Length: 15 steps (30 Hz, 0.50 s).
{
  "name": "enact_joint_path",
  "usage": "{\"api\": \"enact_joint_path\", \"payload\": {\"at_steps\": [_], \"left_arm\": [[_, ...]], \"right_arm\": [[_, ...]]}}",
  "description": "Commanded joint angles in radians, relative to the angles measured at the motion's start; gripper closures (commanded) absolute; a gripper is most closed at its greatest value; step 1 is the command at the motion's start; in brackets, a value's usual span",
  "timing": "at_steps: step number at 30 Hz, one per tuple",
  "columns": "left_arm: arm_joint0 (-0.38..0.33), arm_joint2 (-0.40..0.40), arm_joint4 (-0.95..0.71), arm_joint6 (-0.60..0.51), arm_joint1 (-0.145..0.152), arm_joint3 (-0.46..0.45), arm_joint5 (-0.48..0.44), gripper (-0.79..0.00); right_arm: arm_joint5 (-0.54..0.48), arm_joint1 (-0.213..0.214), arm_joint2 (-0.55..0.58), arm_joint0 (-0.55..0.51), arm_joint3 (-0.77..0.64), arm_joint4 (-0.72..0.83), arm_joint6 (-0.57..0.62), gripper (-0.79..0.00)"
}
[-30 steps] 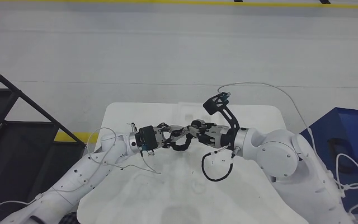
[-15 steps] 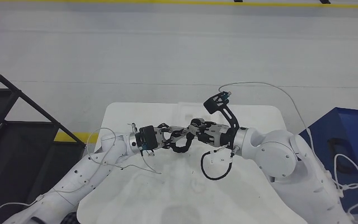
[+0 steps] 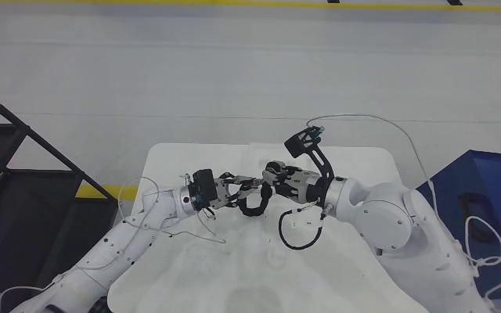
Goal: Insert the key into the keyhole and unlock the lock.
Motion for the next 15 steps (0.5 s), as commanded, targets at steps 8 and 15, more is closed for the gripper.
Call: {"api": "enact_joint_path", "payload": {"at_steps": [8,15], "left_arm": [[0.005,-0.017,-0.106,-0.083,-0.014,-0.001,-0.058,0.000],[0.011,-0.029,-0.101,-0.086,-0.022,-0.004,-0.069,0.000]], "right_arm": [[0.004,-0.010,-0.040,0.005,-0.003,-0.043,-0.045,0.000],[0.022,-0.017,-0.056,0.010,0.006,-0.073,-0.072,0.000]]}}
